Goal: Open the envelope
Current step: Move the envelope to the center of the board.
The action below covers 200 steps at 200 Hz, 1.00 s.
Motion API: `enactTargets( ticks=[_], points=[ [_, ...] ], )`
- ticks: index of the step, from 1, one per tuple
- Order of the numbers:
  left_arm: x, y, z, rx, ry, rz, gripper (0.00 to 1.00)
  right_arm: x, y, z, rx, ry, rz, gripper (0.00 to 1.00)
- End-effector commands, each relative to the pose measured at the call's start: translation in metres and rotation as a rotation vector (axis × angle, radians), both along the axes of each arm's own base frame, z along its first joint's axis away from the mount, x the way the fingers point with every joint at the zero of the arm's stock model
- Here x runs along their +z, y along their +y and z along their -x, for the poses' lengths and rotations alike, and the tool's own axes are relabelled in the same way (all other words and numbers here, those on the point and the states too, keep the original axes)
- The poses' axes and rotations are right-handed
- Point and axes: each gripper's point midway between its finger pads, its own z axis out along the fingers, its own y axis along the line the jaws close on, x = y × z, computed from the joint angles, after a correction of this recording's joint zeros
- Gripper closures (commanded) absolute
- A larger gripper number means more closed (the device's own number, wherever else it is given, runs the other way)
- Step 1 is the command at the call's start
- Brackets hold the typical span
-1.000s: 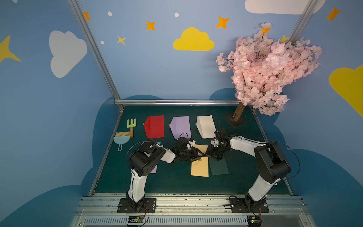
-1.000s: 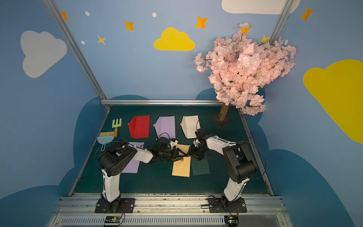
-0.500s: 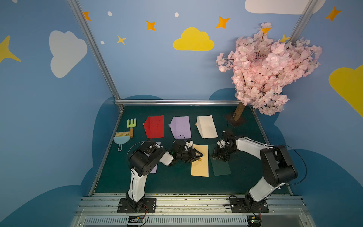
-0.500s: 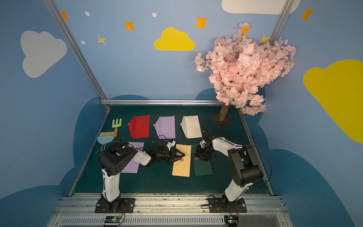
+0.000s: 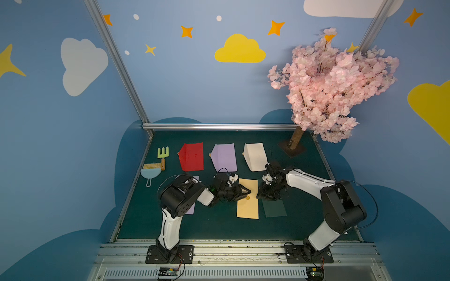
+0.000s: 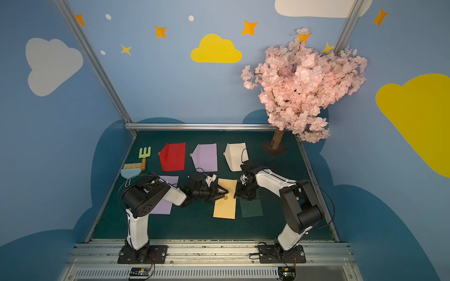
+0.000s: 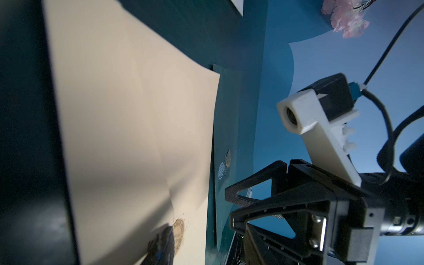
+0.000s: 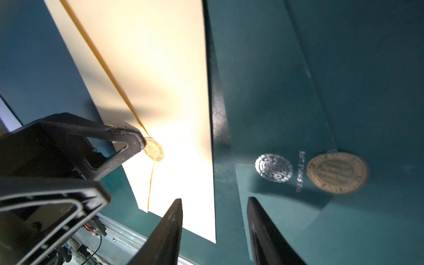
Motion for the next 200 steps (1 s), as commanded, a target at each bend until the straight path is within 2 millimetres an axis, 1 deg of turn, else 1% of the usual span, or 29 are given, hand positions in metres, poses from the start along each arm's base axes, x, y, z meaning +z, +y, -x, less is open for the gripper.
enactTargets(
  ticks=[1, 18, 30, 55, 75, 86, 98, 108, 137, 164, 173, 181, 200],
  points=[
    [-0.059, 0.030, 0.015, 0.064, 0.157, -0.165, 0.49, -0.001, 0.010, 0.005, 0.022, 0.010, -0.021, 0.52],
    [-0.061, 0.030, 0.016, 0.063, 0.161, -0.167, 0.49, 0.001, 0.015, 0.005, 0.029, 0.005, -0.031, 0.52],
    [-0.061, 0.030, 0.015, 0.063, 0.159, -0.165, 0.49, -0.002, 0.016, 0.004, 0.027, 0.010, -0.029, 0.52],
    [-0.060, 0.030, 0.016, 0.065, 0.158, -0.161, 0.49, -0.018, 0.016, 0.006, 0.024, 0.048, -0.018, 0.51],
    [-0.059, 0.031, 0.015, 0.067, 0.157, -0.158, 0.49, -0.034, 0.010, 0.009, 0.011, 0.085, 0.008, 0.51],
    [-0.058, 0.031, 0.015, 0.068, 0.154, -0.156, 0.49, -0.039, 0.004, 0.010, -0.004, 0.096, 0.024, 0.51],
    [-0.058, 0.032, 0.016, 0.069, 0.154, -0.157, 0.49, -0.040, -0.005, 0.011, -0.021, 0.093, 0.039, 0.51],
    [-0.058, 0.032, 0.015, 0.069, 0.155, -0.157, 0.49, -0.039, -0.012, 0.010, -0.041, 0.088, 0.046, 0.51],
    [-0.059, 0.031, 0.015, 0.069, 0.158, -0.149, 0.49, -0.025, -0.036, 0.001, -0.089, 0.046, 0.075, 0.51],
    [-0.058, 0.030, 0.015, 0.070, 0.154, -0.142, 0.49, -0.008, -0.049, -0.008, -0.110, -0.003, 0.104, 0.51],
    [-0.058, 0.031, 0.014, 0.071, 0.154, -0.143, 0.49, -0.002, -0.047, -0.010, -0.103, -0.016, 0.097, 0.51],
    [-0.057, 0.030, 0.014, 0.070, 0.150, -0.139, 0.49, 0.004, -0.041, -0.012, -0.093, -0.028, 0.068, 0.51],
    [-0.056, 0.030, 0.013, 0.071, 0.144, -0.134, 0.49, 0.021, -0.012, -0.014, -0.036, -0.077, -0.044, 0.56]
  ],
)
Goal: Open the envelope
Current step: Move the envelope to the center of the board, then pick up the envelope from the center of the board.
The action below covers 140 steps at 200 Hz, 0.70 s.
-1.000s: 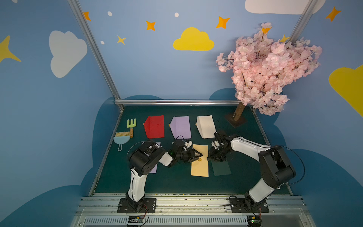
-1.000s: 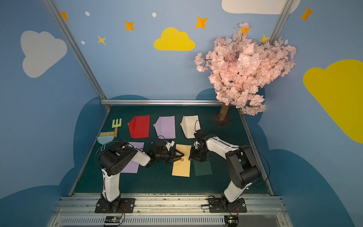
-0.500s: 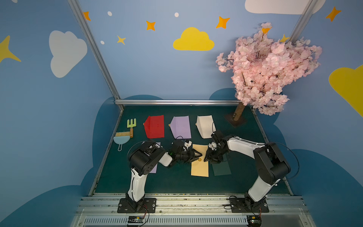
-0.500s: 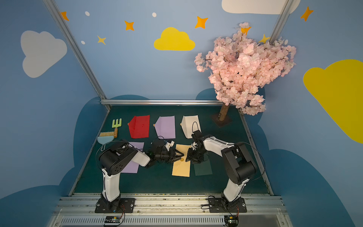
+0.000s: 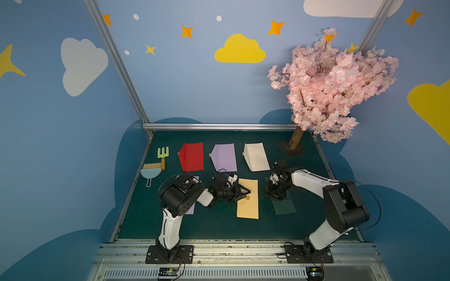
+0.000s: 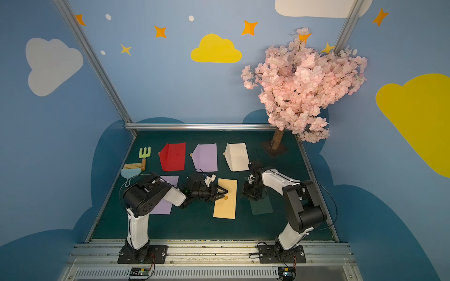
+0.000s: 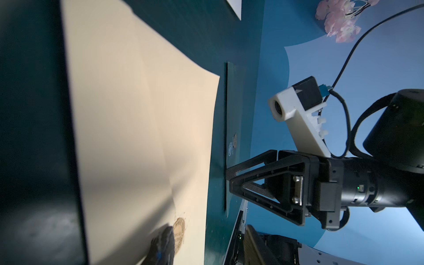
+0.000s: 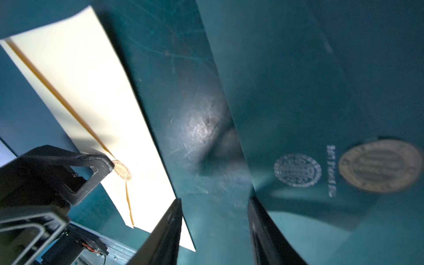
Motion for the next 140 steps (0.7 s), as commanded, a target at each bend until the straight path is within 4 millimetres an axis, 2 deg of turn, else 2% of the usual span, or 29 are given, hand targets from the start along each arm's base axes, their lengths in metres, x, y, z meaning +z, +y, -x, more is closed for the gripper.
enactTargets(
  ticks=[1, 29, 57, 95, 118, 140],
  points=[
    [-0.056, 0.028, 0.014, 0.058, 0.144, -0.154, 0.49, 0.026, 0.025, -0.002, 0.074, -0.074, -0.078, 0.56],
    [-0.053, 0.027, 0.012, 0.069, 0.133, -0.127, 0.49, 0.042, 0.066, 0.000, 0.142, -0.118, -0.201, 0.74],
    [-0.056, 0.026, 0.012, 0.074, 0.142, -0.120, 0.49, 0.031, 0.083, 0.001, 0.152, -0.084, -0.224, 1.00],
    [-0.057, 0.027, 0.012, 0.086, 0.142, -0.110, 0.49, 0.018, 0.095, 0.000, 0.133, -0.055, -0.268, 1.00],
    [-0.055, 0.028, 0.012, 0.090, 0.138, -0.106, 0.57, 0.014, 0.103, -0.002, 0.126, -0.044, -0.301, 1.00],
    [-0.053, 0.027, 0.011, 0.088, 0.132, -0.097, 0.58, 0.012, 0.108, -0.005, 0.127, -0.038, -0.304, 1.00]
  ],
)
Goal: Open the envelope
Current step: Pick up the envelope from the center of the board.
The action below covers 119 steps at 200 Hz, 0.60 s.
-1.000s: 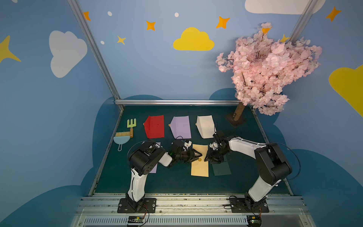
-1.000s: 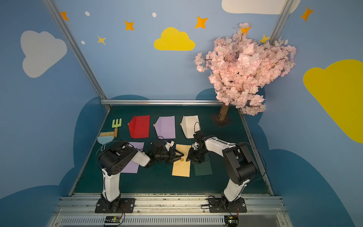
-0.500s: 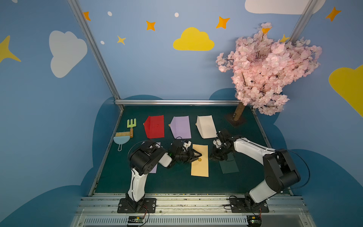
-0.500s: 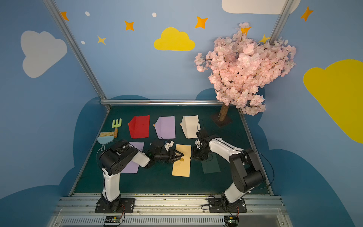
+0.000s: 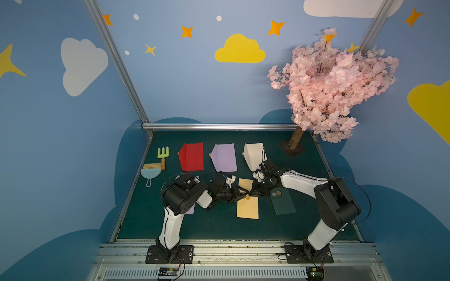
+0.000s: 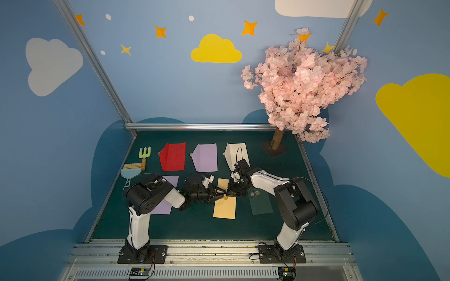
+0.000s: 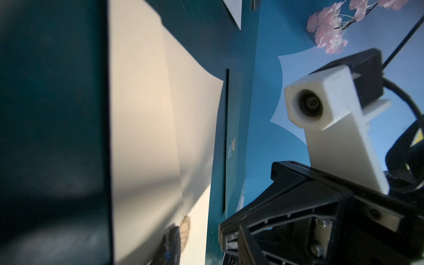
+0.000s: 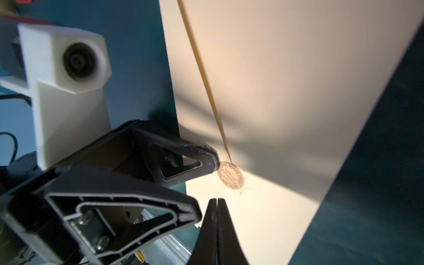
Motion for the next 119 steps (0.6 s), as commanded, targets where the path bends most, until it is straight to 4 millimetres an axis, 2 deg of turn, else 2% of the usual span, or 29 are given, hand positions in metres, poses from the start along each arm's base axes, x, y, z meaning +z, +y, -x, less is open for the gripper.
enactTargets(
  ticks=[1, 46, 66, 119],
  points=[
    [-0.049, 0.022, 0.011, 0.050, 0.130, -0.130, 0.58, 0.000, 0.012, -0.003, 0.003, 0.006, -0.037, 1.00],
    [-0.051, 0.022, 0.012, 0.050, 0.136, -0.129, 0.62, -0.022, 0.009, 0.000, 0.002, 0.054, 0.004, 1.00],
    [-0.052, 0.023, 0.011, 0.053, 0.140, -0.129, 0.67, -0.032, 0.004, 0.005, -0.004, 0.079, 0.027, 1.00],
    [-0.054, 0.026, 0.011, 0.062, 0.150, -0.130, 0.68, -0.039, -0.016, 0.011, -0.021, 0.097, 0.085, 1.00]
  ],
)
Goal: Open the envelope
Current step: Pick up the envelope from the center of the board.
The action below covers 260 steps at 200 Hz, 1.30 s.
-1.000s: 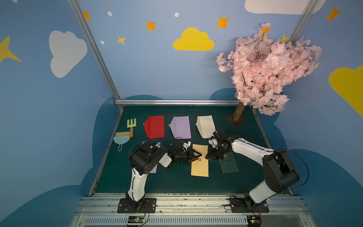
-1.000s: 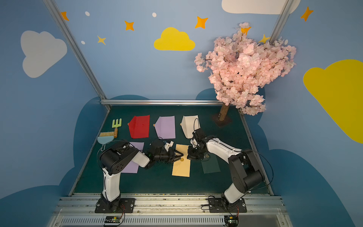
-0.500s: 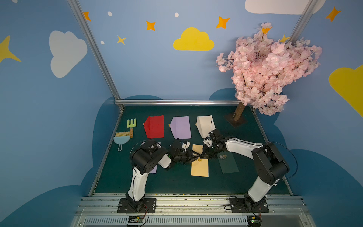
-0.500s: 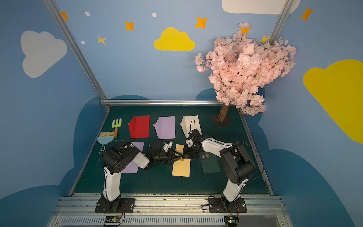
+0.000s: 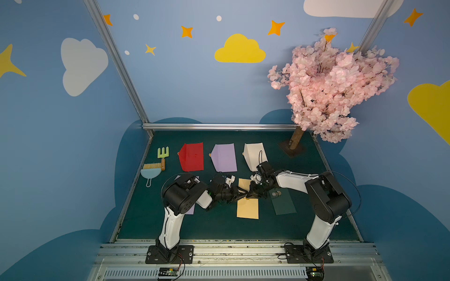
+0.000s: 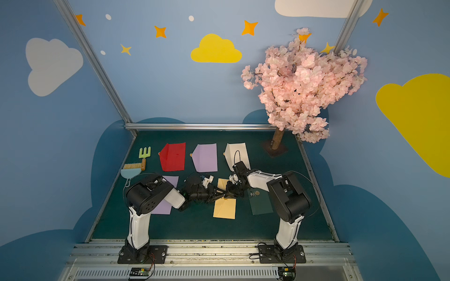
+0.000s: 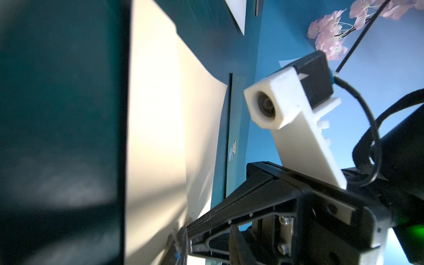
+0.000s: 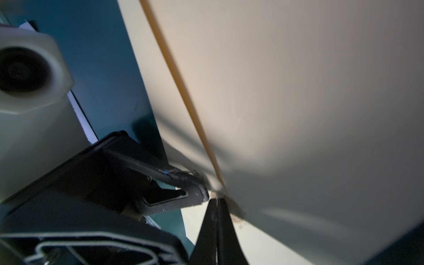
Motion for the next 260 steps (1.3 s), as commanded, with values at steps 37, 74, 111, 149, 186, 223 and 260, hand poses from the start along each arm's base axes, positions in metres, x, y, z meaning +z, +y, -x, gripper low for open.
enactTargets(
  ticks=[37, 74, 111, 149, 186, 223, 260],
  points=[
    [-0.053, 0.026, 0.011, 0.050, 0.137, -0.130, 0.68, -0.020, -0.027, 0.024, -0.005, 0.063, 0.099, 1.00],
    [-0.054, 0.026, 0.011, 0.051, 0.138, -0.127, 0.67, -0.023, -0.034, 0.035, -0.019, 0.072, 0.107, 1.00],
    [-0.054, 0.028, 0.011, 0.056, 0.141, -0.120, 0.67, -0.023, -0.041, 0.037, -0.023, 0.075, 0.127, 1.00],
    [-0.053, 0.028, 0.011, 0.055, 0.140, -0.118, 0.67, 0.009, -0.047, 0.015, -0.069, -0.012, 0.060, 0.98],
    [-0.052, 0.027, 0.011, 0.052, 0.137, -0.114, 0.67, 0.052, -0.059, -0.025, -0.150, -0.132, -0.040, 0.67],
    [-0.031, 0.016, 0.005, 0.023, 0.078, -0.034, 0.66, 0.043, -0.051, -0.045, -0.134, -0.103, -0.070, 0.66],
    [0.002, 0.003, -0.001, -0.033, -0.002, 0.045, 0.65, 0.026, -0.051, -0.061, -0.150, -0.086, -0.064, 0.66]
  ],
)
